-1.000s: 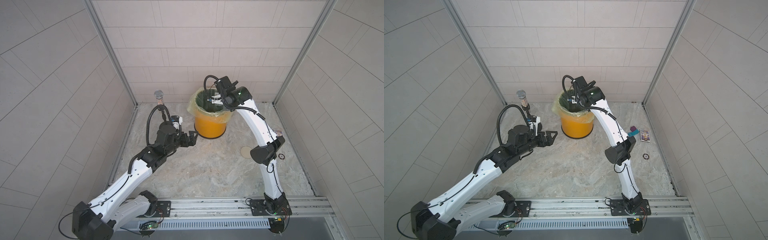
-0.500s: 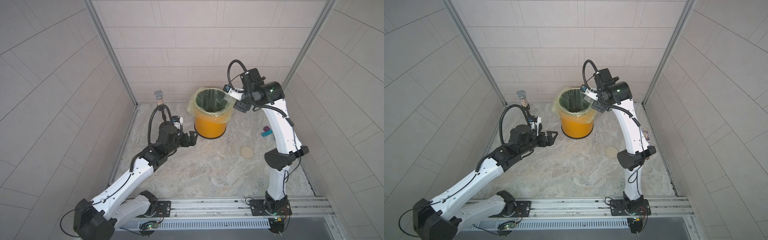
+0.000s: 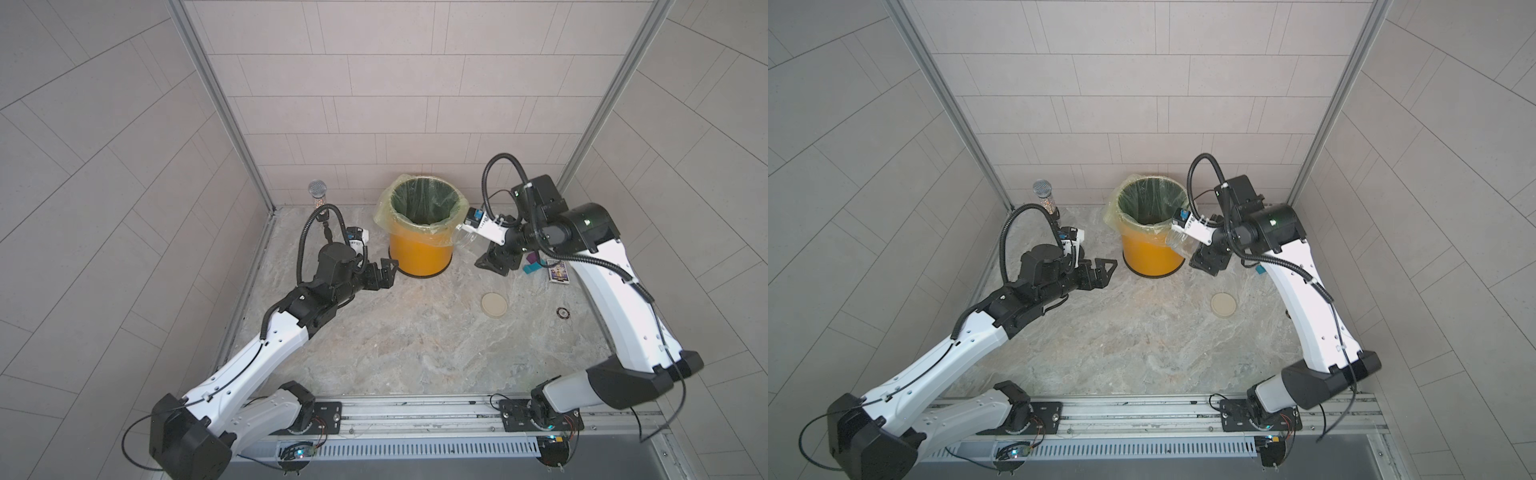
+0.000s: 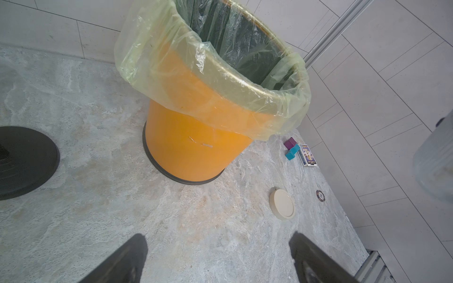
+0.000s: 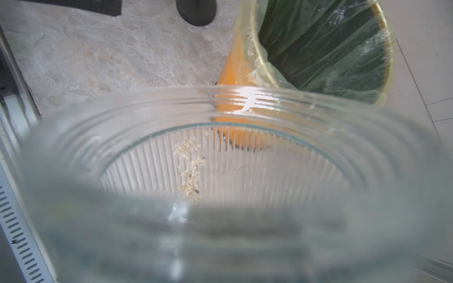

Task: Empty expired oatmeal from jars
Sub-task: Pour the expired oatmeal into the trash bin, then place the jar at the center of the board.

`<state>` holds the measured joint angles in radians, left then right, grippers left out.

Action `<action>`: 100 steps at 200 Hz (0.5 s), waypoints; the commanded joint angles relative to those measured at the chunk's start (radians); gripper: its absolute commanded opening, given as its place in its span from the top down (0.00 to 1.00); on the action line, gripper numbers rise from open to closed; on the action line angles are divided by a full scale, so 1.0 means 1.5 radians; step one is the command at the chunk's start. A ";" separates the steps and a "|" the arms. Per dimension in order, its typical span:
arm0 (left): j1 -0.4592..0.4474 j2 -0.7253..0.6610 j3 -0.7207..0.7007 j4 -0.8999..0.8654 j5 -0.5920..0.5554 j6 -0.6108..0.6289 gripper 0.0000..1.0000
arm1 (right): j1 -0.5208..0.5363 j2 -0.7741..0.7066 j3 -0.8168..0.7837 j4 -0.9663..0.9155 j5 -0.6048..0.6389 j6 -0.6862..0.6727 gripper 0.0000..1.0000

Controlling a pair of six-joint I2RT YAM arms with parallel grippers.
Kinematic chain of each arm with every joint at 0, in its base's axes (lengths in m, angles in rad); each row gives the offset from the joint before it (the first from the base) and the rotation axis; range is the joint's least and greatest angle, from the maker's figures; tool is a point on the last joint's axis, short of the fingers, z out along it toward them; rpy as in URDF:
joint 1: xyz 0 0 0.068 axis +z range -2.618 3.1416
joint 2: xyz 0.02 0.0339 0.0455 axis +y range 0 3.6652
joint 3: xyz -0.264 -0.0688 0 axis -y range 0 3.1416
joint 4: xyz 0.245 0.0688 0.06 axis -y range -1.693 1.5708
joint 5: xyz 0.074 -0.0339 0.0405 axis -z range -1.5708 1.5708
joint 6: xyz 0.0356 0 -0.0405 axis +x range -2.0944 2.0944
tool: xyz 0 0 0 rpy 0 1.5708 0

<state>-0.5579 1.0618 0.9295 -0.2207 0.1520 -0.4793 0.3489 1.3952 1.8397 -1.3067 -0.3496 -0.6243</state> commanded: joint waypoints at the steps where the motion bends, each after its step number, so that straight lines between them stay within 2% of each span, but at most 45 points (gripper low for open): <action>1: -0.003 -0.002 0.032 -0.023 0.012 0.023 0.02 | 0.001 -0.078 -0.091 0.109 -0.061 -0.003 1.00; 60: -0.002 0.008 0.071 -0.058 0.134 0.026 0.02 | 0.000 -0.204 -0.384 0.262 -0.136 -0.007 1.00; 100: -0.002 0.028 0.102 -0.093 0.203 0.019 0.03 | 0.010 -0.200 -0.469 0.330 -0.168 0.007 1.00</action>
<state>-0.5579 1.0916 1.0428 -0.3157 0.3645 -0.4530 0.3508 1.1053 1.1568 -0.9527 -0.5251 -0.6254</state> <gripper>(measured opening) 0.977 0.831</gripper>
